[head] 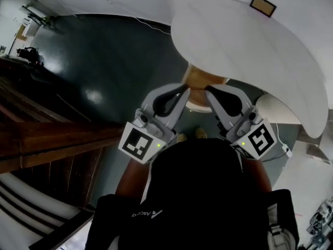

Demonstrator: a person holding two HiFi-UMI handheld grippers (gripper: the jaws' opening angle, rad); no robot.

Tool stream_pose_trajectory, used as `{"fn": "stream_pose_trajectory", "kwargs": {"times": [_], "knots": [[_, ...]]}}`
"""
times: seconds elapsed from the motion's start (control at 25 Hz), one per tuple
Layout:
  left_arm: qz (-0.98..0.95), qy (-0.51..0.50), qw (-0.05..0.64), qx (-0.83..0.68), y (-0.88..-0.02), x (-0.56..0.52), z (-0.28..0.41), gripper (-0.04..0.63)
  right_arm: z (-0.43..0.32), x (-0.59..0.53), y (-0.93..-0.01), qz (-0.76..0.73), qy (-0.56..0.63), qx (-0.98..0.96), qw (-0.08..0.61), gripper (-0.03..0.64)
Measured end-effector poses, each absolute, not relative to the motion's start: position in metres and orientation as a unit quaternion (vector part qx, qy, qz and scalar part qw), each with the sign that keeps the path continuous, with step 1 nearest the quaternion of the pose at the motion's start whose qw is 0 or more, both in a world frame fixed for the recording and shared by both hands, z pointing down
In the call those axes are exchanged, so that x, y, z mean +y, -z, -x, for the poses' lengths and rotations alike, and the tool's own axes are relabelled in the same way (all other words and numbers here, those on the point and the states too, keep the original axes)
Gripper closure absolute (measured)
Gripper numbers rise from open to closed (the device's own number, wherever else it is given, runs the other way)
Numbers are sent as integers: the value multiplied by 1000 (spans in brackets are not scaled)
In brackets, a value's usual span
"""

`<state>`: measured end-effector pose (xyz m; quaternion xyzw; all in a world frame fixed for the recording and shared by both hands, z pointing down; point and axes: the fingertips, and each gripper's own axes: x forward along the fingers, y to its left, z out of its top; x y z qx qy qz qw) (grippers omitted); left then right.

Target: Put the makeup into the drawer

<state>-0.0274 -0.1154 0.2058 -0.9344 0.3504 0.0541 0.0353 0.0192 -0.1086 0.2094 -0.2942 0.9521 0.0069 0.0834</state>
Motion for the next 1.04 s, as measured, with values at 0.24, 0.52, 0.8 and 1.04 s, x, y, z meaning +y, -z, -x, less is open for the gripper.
{"fn": "stream_pose_trajectory", "kwargs": {"times": [0.24,0.52,0.8,1.04], "knots": [[937,-53,32,345,-208,-116,22,584,-23,-108,-212,297,-10,952,73,614],[936,-50,31,346,-210,-118,16,584,-29,-111,-215,293,-6,953,73,614],[935,-49,30,351,-211,-119,19,584,-24,-110,-218,289,-3,955,67,614],[934,-51,29,353,-213,-119,21,584,-23,-110,-222,293,10,954,58,614]]}}
